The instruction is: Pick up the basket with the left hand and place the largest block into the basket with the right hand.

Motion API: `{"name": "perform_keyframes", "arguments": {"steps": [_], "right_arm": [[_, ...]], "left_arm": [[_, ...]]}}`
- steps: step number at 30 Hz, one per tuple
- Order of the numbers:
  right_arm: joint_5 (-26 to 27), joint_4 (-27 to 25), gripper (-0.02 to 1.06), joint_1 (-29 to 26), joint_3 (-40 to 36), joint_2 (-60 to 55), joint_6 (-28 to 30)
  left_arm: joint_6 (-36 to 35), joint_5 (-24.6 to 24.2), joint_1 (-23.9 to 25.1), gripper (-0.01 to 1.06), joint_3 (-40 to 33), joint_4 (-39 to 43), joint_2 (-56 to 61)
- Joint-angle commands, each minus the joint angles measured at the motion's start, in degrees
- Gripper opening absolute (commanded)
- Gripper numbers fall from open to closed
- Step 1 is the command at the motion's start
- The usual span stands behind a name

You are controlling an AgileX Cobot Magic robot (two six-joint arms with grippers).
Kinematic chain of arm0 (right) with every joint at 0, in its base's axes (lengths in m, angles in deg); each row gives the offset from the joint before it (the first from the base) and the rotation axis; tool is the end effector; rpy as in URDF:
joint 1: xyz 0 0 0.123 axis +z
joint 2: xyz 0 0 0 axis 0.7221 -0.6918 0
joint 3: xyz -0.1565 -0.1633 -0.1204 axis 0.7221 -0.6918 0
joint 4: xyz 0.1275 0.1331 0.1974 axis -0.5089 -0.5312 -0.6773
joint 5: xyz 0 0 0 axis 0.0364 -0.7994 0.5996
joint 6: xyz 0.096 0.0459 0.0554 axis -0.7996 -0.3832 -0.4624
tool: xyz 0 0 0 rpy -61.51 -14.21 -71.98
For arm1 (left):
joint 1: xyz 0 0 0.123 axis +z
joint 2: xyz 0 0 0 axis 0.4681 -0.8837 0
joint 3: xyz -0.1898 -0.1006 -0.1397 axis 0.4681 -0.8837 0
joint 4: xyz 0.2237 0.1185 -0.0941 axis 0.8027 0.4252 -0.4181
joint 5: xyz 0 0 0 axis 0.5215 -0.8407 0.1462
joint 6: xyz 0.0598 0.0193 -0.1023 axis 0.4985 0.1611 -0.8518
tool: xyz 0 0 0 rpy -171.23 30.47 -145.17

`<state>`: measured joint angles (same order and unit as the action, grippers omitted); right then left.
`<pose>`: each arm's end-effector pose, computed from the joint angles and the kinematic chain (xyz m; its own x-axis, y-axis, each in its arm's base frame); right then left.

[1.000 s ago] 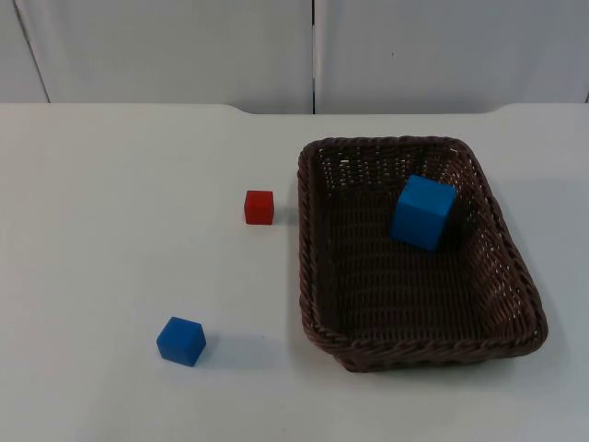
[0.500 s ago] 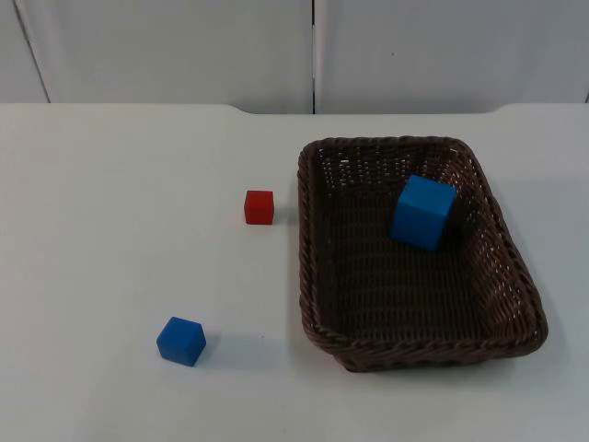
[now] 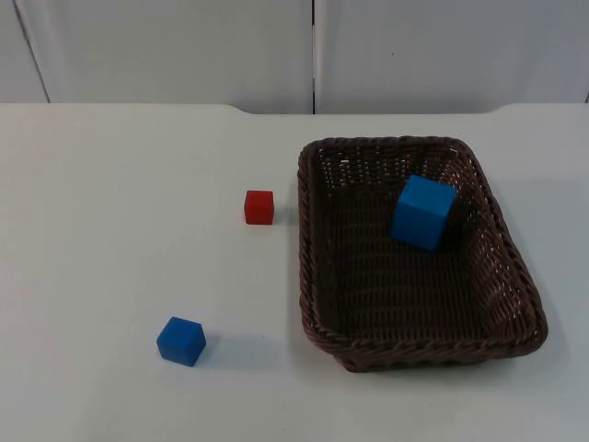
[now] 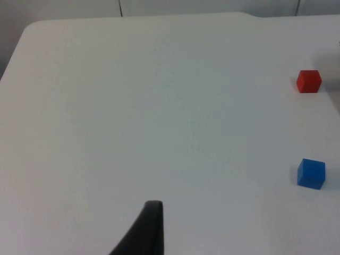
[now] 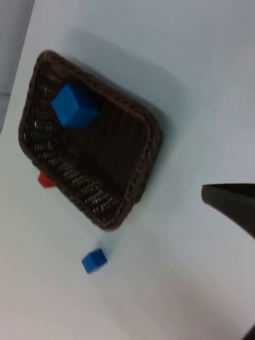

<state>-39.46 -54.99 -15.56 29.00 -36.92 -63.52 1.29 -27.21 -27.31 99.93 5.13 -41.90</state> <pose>0.0540 0.0329 0.2777 -0.3957 -0.2309 -0.8889 -0.5134 0.8582 0.0056 0.0663 -0.0070 0.2706 -0.4727 0.0125 -0.8811 0.0536 0.9985 -0.0146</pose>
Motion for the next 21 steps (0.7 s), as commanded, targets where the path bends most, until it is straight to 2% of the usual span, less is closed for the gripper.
{"name": "perform_keyframes", "arguments": {"steps": [1, 5, 12, 16, 21], "right_arm": [[0.15, -0.13, 1.05, -1.73, -0.37, 0.23, 0.0], [0.15, -0.26, 1.05, -7.95, -0.37, 0.23, 0.0], [0.15, -0.26, 1.05, -14.82, -0.37, 0.23, 0.0], [0.15, -0.26, 1.05, -20.55, -0.37, 0.23, 0.0], [0.15, -0.26, 1.05, -24.19, -0.37, 0.23, 0.0]], "left_arm": [[-0.3, 0.06, 0.18, 1.05, -0.25, 0.3, 0.21], [-0.3, 0.06, 0.18, 1.05, -0.25, 0.3, 0.21], [-0.3, 0.06, 0.18, 1.05, -0.25, 0.3, 0.21], [-0.3, 0.06, 0.18, 1.05, -0.25, 0.3, 0.21], [-0.3, 0.06, 0.18, 1.05, -0.25, 0.3, 0.21]]}}
